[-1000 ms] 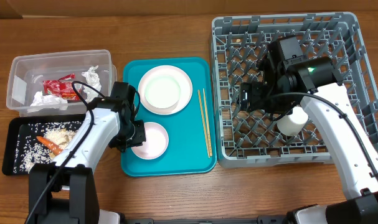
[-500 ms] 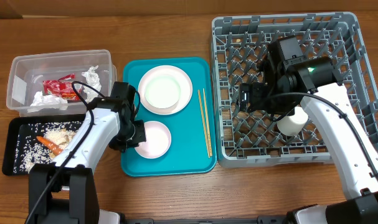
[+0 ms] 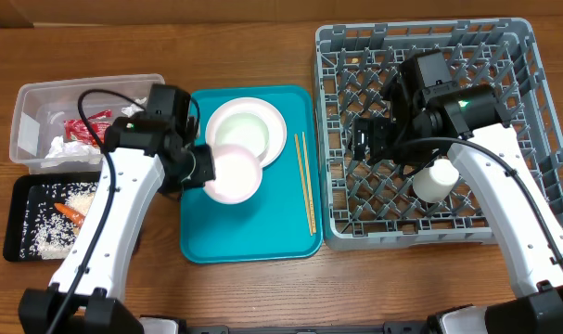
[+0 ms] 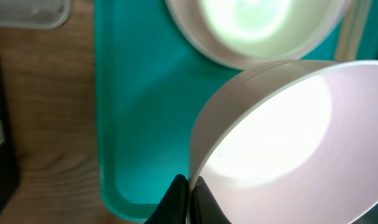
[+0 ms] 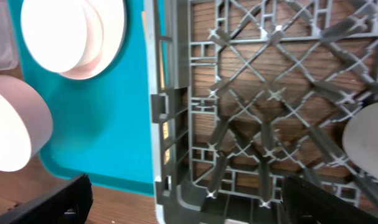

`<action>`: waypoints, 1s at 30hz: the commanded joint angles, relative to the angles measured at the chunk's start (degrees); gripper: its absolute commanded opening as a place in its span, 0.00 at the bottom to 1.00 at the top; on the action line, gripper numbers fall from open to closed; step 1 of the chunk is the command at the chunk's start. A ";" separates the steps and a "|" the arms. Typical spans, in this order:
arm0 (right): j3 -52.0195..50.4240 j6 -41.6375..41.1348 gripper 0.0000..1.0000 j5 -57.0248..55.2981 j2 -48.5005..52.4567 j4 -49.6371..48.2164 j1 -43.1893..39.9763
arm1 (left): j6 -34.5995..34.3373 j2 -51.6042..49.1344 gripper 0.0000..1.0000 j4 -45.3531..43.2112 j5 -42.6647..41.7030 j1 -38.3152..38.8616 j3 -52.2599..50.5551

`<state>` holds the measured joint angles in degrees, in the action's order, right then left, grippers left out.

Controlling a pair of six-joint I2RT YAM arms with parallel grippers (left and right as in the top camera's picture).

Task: Sort waste into correct bins and load items into the dishwasher
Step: 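Carry the bowl right toward the right gripper and grasp its rim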

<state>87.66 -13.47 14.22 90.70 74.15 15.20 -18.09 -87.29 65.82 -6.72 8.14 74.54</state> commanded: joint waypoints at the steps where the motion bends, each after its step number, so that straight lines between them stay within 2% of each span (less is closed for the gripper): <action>1: 1.18 -0.04 0.99 3.43 -0.33 -0.35 0.55 | -0.42 0.81 0.04 0.09 -4.94 2.54 2.03; 7: 1.18 0.17 0.94 3.37 -0.28 -0.81 4.33 | -1.70 0.79 0.04 -1.86 -4.98 6.38 2.08; 16: -1.90 0.15 0.72 3.23 -0.24 -8.46 11.30 | -1.88 0.79 0.04 -2.64 -6.93 7.65 2.08; 19: -4.02 0.66 0.70 3.21 -0.22 -11.89 13.05 | -1.84 0.79 0.04 -2.62 -7.21 7.65 2.08; 21: -5.57 1.51 0.63 2.97 -0.22 -14.64 14.34 | -1.81 0.79 0.04 -2.69 -7.32 7.65 2.08; 30: -8.22 1.49 0.63 -5.79 -0.17 -22.23 20.72 | -1.81 0.79 0.04 -2.84 -7.34 7.65 2.08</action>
<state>79.83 -12.38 13.47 90.70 53.10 33.91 -19.40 -87.02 63.18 -13.10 15.40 75.59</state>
